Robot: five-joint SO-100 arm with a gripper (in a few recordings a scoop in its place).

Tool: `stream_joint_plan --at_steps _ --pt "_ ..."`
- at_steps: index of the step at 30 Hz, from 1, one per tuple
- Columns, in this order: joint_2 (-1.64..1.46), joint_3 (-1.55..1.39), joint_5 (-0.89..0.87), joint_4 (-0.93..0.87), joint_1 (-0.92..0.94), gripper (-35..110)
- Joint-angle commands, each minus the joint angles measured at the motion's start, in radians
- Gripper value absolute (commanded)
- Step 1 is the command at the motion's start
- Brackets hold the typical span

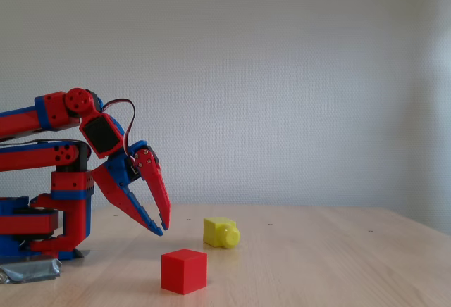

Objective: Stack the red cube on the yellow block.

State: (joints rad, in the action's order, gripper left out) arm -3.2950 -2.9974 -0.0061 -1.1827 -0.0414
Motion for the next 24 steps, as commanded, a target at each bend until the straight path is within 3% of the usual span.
stream_joint_plan --at_steps 1,13,24 --pt "-0.009 0.077 -0.043 0.052 0.044 0" --pt "0.006 0.114 -0.046 0.064 0.051 0" --pt "0.272 0.413 -0.072 0.149 0.074 0"
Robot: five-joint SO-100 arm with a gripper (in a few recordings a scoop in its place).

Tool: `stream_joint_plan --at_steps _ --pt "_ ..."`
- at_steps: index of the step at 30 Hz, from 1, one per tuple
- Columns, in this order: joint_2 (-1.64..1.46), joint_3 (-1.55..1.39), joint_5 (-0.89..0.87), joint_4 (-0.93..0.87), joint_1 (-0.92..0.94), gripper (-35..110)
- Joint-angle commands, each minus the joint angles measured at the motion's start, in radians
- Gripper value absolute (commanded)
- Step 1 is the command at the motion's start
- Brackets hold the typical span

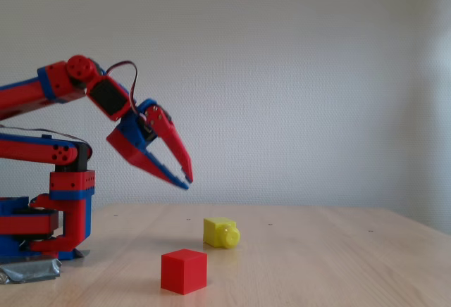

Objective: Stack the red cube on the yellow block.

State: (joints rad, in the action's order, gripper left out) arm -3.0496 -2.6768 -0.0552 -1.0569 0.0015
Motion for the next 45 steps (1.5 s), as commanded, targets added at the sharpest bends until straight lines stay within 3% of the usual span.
stream_joint_plan --at_steps 1,7,22,37,45 --pt "0.046 0.112 -0.023 0.031 0.040 0" --pt "0.204 0.221 -0.077 0.057 0.183 0" --pt "0.495 0.273 -0.020 0.150 0.430 2" --pt "0.565 0.525 -0.064 -0.176 0.324 3" --pt "0.719 0.531 -0.051 -0.225 0.380 5"
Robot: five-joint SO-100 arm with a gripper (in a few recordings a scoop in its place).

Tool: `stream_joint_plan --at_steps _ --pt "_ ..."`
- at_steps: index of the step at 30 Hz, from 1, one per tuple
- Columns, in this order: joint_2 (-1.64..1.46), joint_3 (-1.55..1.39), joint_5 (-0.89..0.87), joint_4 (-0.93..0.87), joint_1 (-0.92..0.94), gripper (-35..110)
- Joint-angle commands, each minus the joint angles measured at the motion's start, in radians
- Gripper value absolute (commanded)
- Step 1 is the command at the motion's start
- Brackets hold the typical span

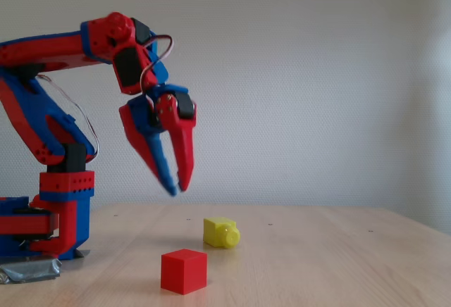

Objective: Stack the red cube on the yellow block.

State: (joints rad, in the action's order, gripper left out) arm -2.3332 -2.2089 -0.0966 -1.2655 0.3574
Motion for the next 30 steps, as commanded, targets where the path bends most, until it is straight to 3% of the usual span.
stream_joint_plan --at_steps 1,10,30 --pt "0.017 0.063 -0.008 -0.018 0.031 6" --pt "0.066 0.060 -0.026 -0.034 0.067 25" --pt "0.245 -0.003 -0.049 0.014 0.089 29"
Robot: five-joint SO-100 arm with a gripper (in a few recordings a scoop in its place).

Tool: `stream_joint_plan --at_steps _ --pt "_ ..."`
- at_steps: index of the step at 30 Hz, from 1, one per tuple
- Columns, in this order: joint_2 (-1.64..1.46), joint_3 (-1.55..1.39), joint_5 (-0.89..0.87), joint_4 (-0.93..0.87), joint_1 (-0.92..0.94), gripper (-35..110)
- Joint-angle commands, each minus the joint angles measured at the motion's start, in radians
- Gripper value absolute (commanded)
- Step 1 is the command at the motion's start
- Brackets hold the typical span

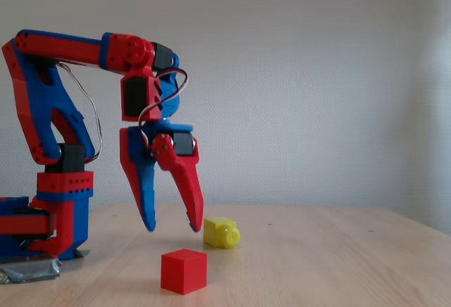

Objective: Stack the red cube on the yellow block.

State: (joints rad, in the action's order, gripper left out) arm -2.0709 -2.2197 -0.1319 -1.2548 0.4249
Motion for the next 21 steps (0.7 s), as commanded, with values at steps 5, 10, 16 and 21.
stream_joint_plan --at_steps 5,10,16,21 --pt "0.012 -0.026 -0.011 0.041 0.014 29" --pt "0.044 -0.043 -0.012 0.075 0.006 29" --pt "0.066 -0.061 -0.006 0.115 0.005 29" --pt "0.075 -0.072 0.005 0.146 0.003 29"
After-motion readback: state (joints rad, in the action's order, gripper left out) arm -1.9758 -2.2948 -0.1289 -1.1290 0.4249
